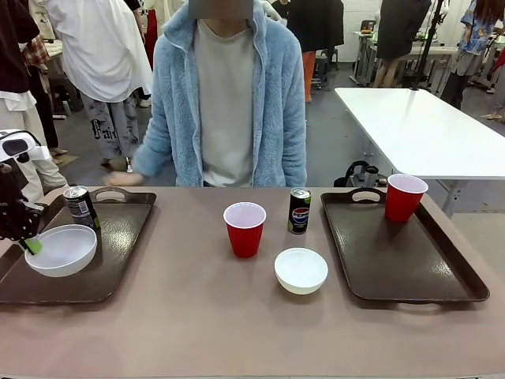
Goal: Prepare tableware on both trays.
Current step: Pick up a Picnic Bowl from the table and place it on a Handle tray.
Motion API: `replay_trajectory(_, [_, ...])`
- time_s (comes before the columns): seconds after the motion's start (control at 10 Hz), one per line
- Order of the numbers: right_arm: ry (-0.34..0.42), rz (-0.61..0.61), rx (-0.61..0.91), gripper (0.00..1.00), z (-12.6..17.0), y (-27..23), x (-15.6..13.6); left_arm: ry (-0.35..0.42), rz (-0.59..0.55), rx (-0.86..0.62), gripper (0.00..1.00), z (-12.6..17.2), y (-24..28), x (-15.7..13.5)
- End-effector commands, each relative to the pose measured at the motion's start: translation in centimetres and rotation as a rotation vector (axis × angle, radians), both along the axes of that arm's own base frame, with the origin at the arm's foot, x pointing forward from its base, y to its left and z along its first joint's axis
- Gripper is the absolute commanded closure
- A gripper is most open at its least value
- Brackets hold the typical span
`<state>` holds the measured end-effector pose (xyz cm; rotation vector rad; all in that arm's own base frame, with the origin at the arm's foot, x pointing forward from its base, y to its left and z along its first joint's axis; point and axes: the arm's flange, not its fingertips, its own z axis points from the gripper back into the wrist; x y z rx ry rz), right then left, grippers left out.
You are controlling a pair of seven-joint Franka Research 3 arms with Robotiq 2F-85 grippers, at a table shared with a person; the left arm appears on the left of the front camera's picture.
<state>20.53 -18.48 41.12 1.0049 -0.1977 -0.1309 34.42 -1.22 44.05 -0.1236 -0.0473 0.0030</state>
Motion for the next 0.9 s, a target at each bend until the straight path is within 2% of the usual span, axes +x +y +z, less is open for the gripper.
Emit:
replay_trajectory(0.0, [-0.014, -0.002, 0.016, 0.0, 0.0, 0.0, 0.1, 0.002, 0.009, -0.005, 0.96, -0.7, 0.8, 2.7])
replay_trajectory(0.2, [-0.014, -0.002, 0.016, 0.0, 0.0, 0.0, 0.1, -0.038, -0.033, 0.066, 0.96, -2.2, 1.9, 5.7])
replay_trajectory(0.5, [-0.014, -0.002, 0.016, 0.0, 0.0, 0.0, 0.1, -0.001, -0.108, 0.102, 0.96, -5.3, 0.9, 7.1])
replay_trajectory(0.8, [-0.014, -0.002, 0.016, 0.0, 0.0, 0.0, 0.1, 0.036, -0.099, 0.07, 0.96, -7.8, 0.8, 8.3])
